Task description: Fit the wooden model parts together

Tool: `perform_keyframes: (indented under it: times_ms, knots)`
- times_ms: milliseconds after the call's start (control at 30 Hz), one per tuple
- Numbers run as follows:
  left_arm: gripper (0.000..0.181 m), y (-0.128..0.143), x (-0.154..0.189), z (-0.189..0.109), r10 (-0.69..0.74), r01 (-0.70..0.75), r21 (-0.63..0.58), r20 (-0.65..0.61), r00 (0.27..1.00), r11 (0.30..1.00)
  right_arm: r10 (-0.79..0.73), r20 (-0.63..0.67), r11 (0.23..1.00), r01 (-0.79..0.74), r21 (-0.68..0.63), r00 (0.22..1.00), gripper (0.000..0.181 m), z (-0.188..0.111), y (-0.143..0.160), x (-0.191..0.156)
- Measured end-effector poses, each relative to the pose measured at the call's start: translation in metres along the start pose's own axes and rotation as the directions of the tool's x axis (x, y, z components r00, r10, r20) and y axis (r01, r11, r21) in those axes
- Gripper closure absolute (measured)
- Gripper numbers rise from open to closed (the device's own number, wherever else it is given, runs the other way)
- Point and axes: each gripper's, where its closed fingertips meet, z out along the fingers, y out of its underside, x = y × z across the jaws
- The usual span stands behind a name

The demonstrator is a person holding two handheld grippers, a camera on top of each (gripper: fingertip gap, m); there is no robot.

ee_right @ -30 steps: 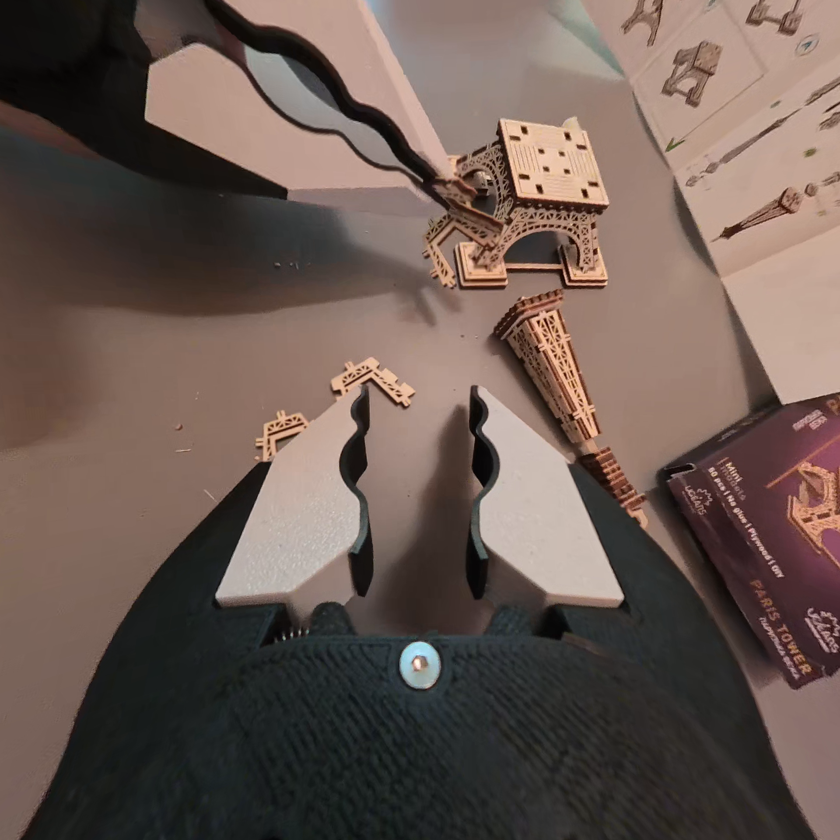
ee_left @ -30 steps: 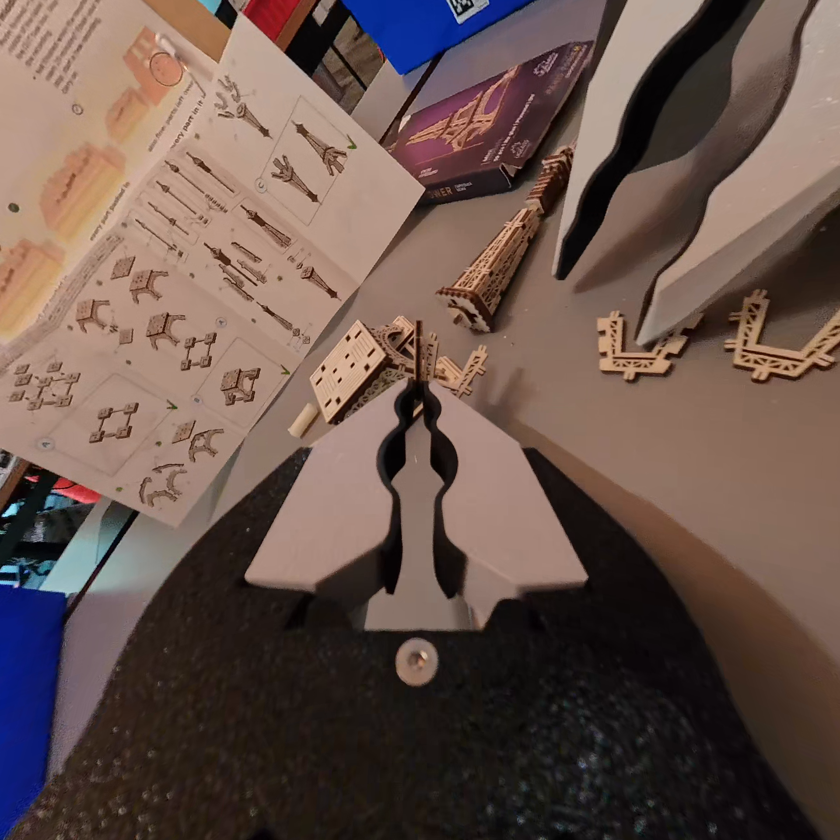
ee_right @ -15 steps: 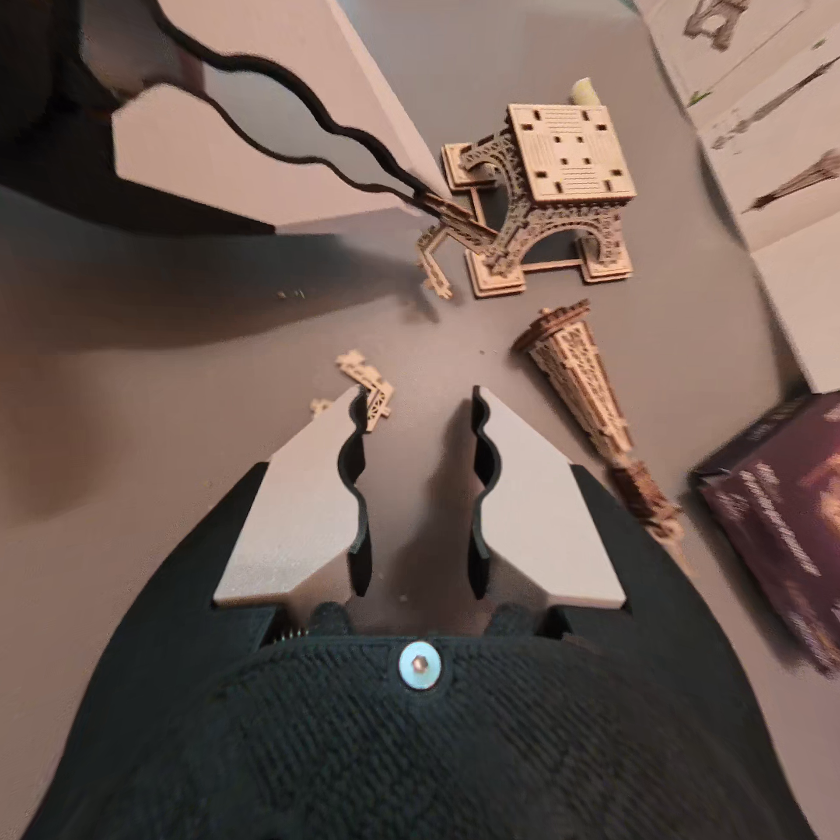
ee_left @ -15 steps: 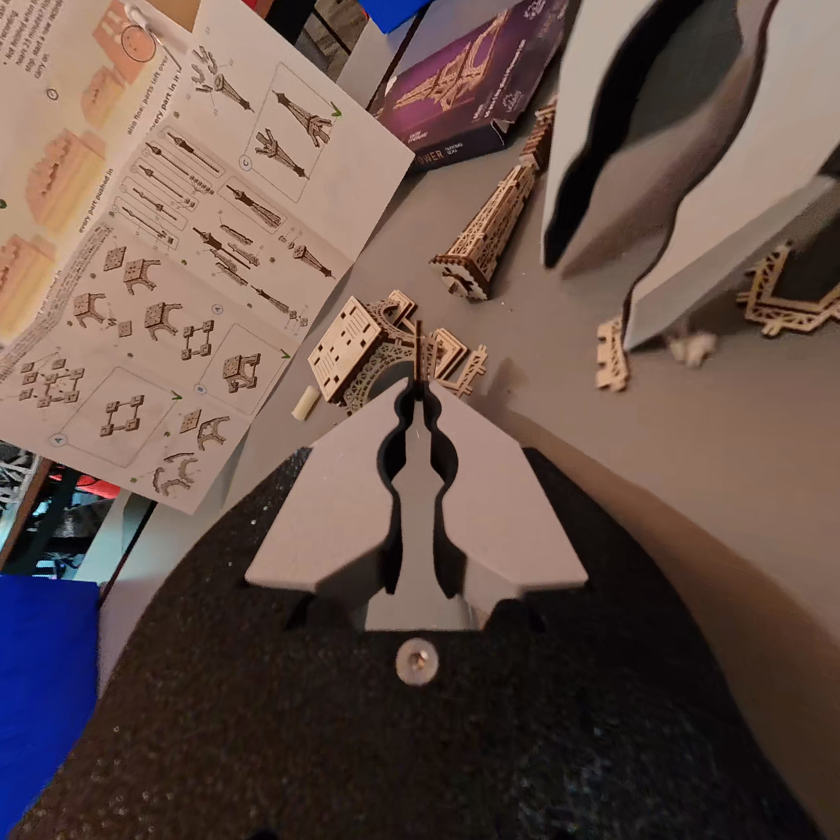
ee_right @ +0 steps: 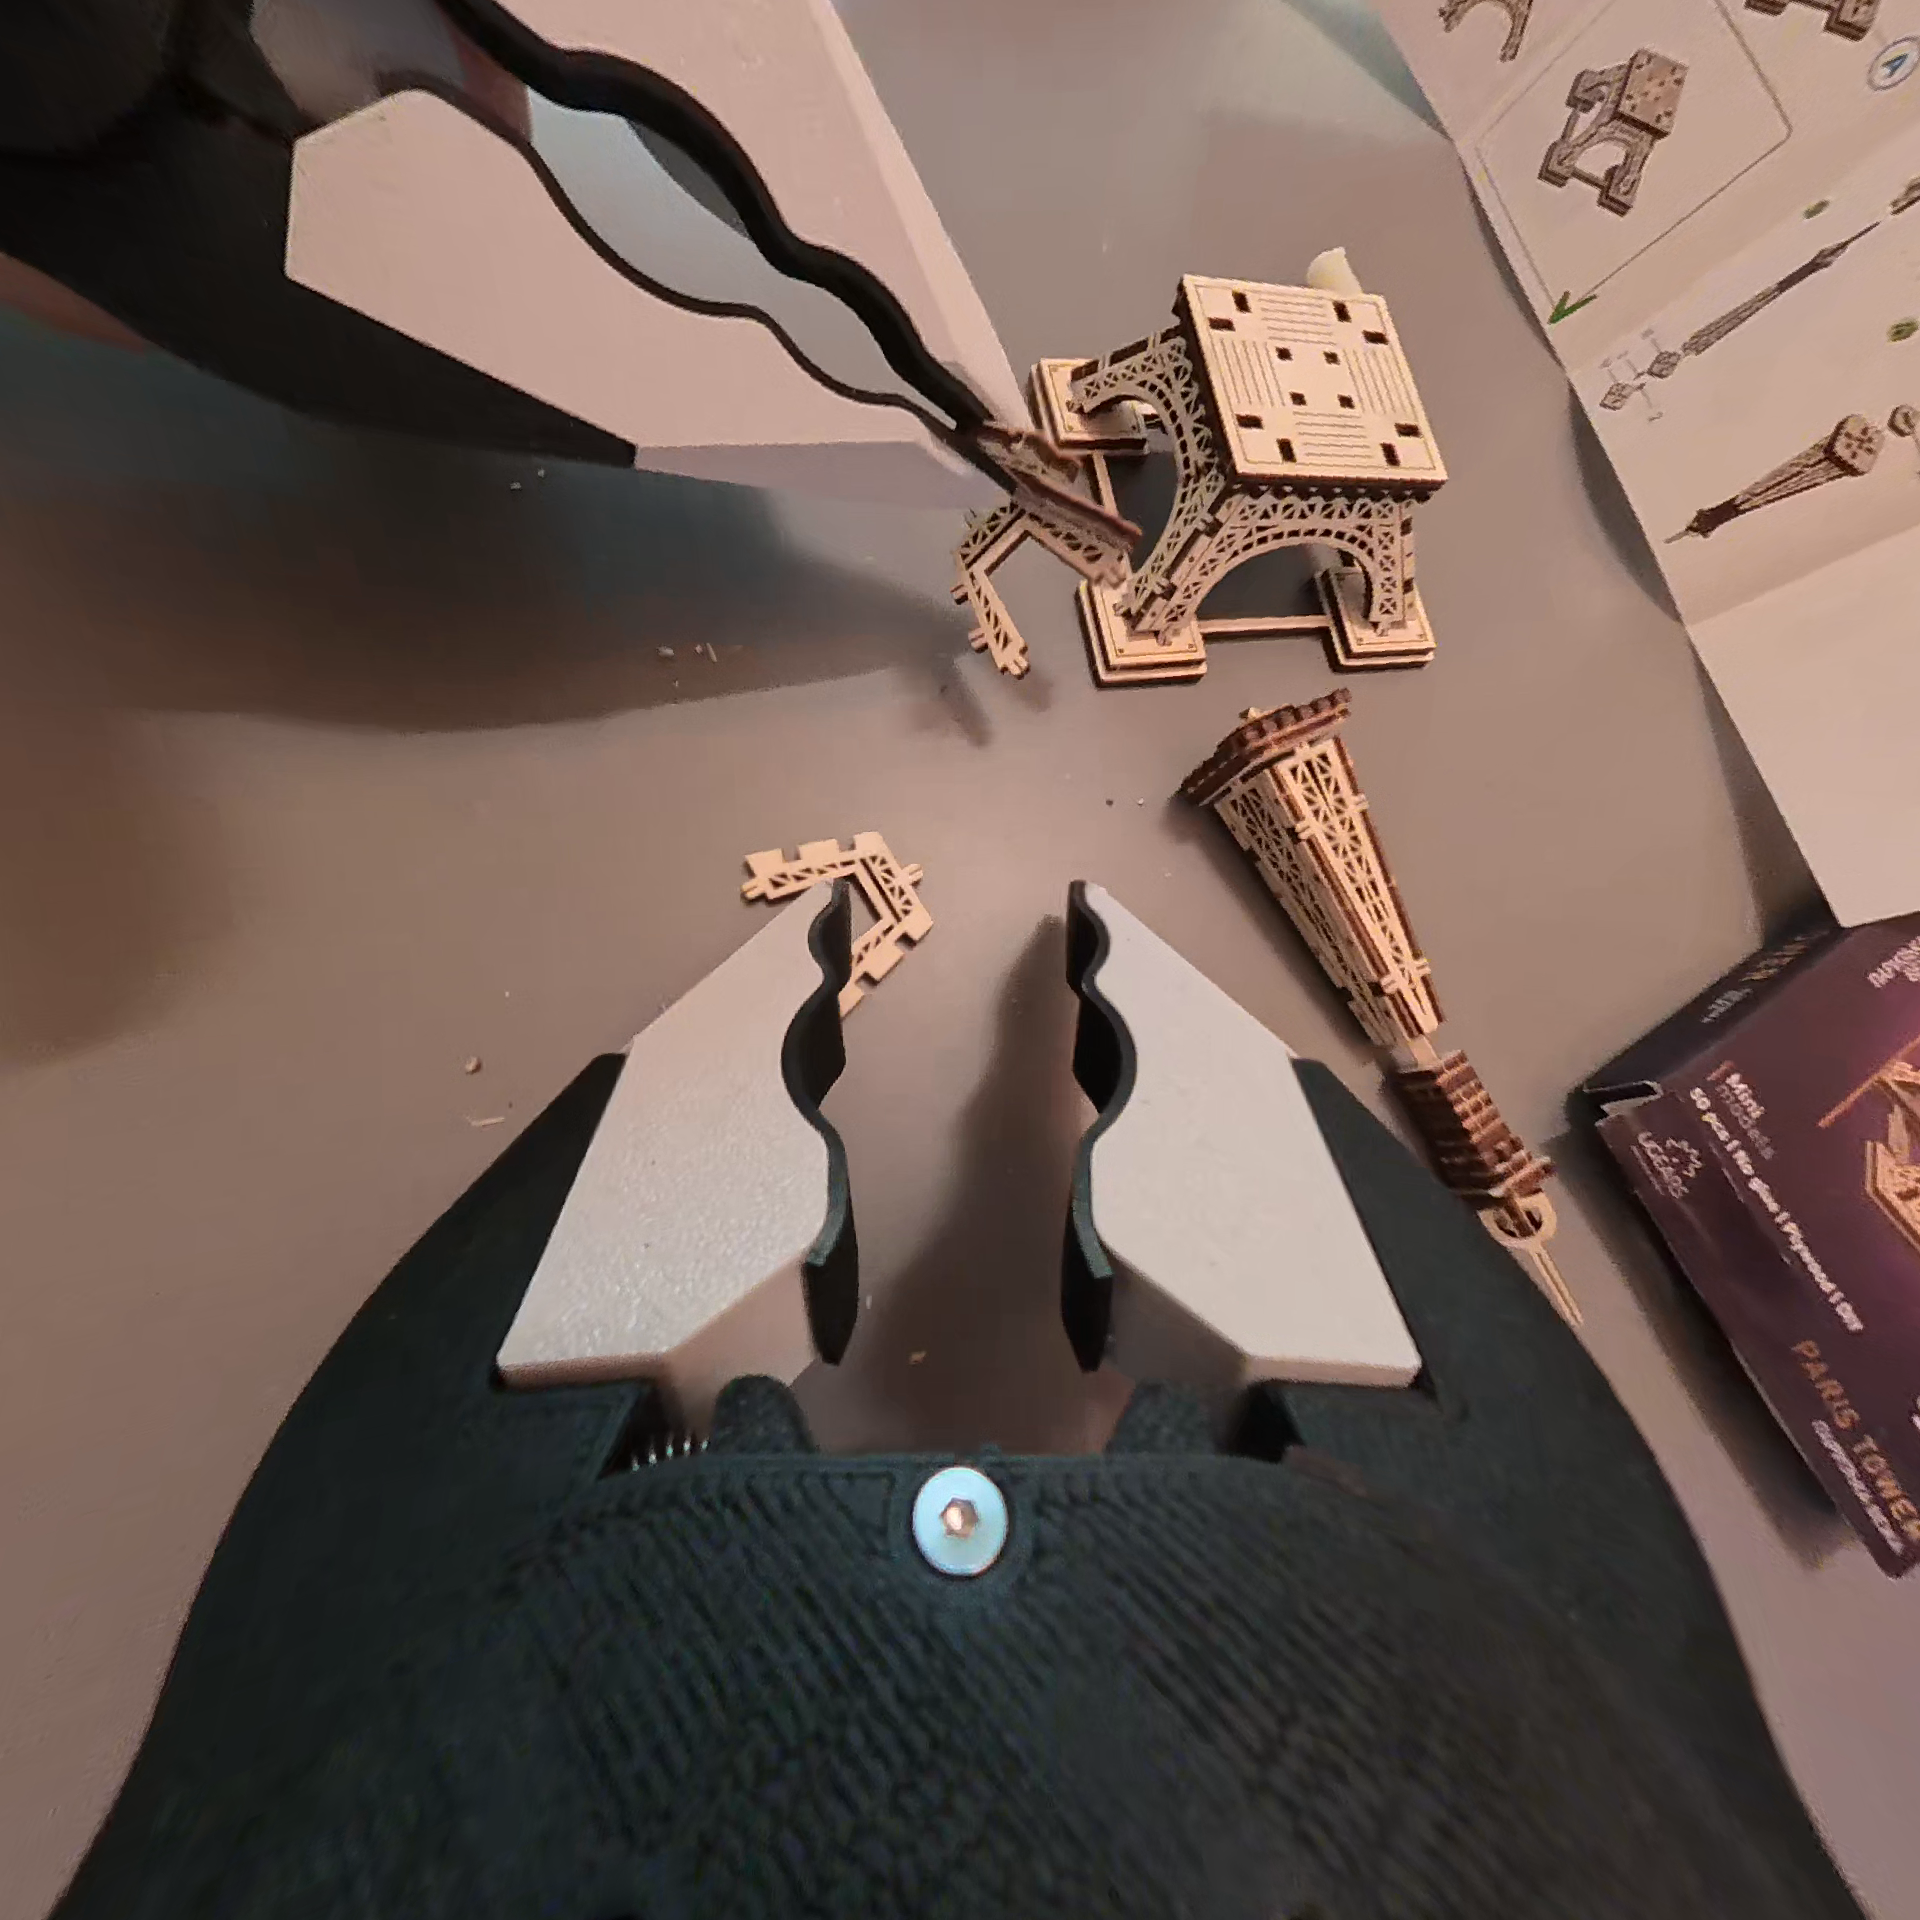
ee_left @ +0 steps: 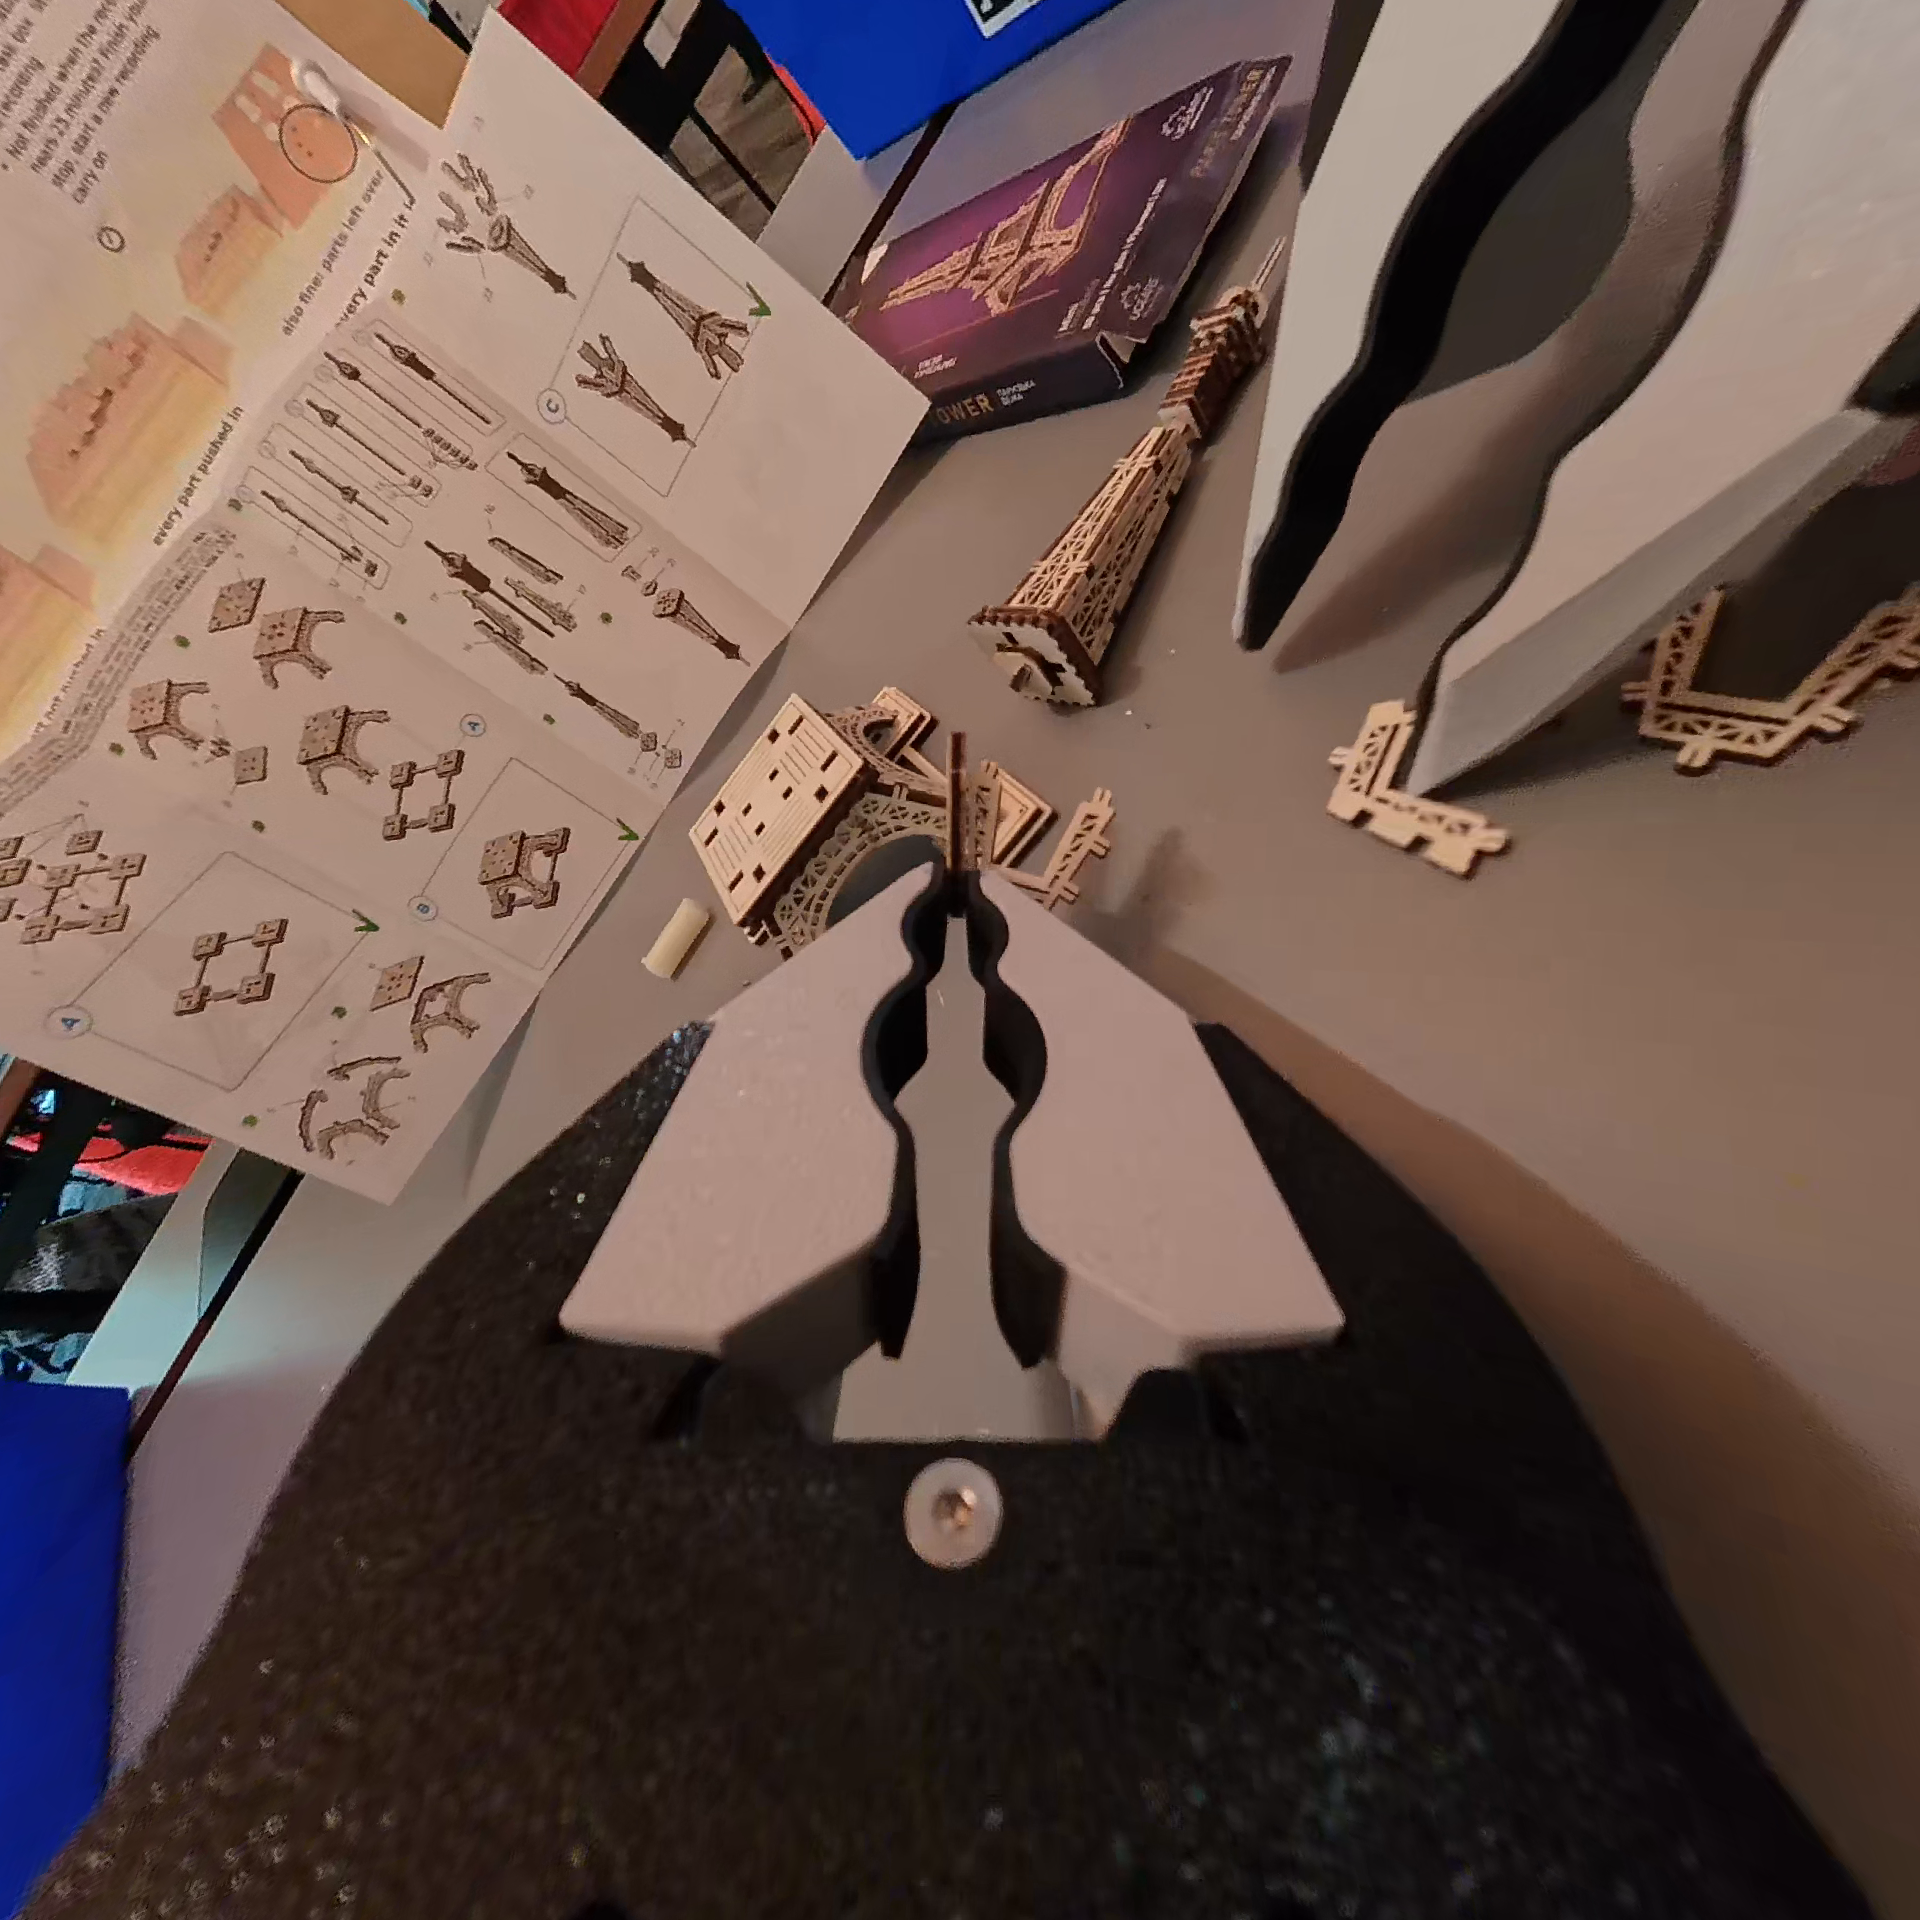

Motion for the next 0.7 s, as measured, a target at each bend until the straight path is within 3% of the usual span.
perform_keyframes:
  times_ms: [200, 433, 567, 700]
  knots:
    - [0.181, -0.004, 0.005, 0.001, 0.022, -0.022, 0.033, -0.017, 1.000, 0.999, -0.063, -0.036, 0.997, 0.061, -0.055, 0.997, 0.136, -0.010, 0.008, 0.010]
    - [0.181, -0.010, 0.011, 0.002, 0.049, -0.047, 0.063, -0.026, 0.998, 0.997, 0.009, -0.003, 0.999, -0.009, -0.034, 1.000, 0.136, -0.019, 0.015, 0.010]
    - [0.180, -0.023, 0.014, 0.000, 0.068, -0.064, 0.126, -0.024, 0.997, 0.990, 0.039, 0.031, 0.999, -0.038, -0.023, 0.999, 0.137, -0.014, 0.016, 0.006]
    - [0.181, -0.045, 0.021, -0.002, 0.178, -0.173, 0.253, 0.003, 0.984, 0.952, 0.045, 0.017, 0.999, -0.045, -0.003, 0.999, 0.134, -0.014, 0.016, 0.013]
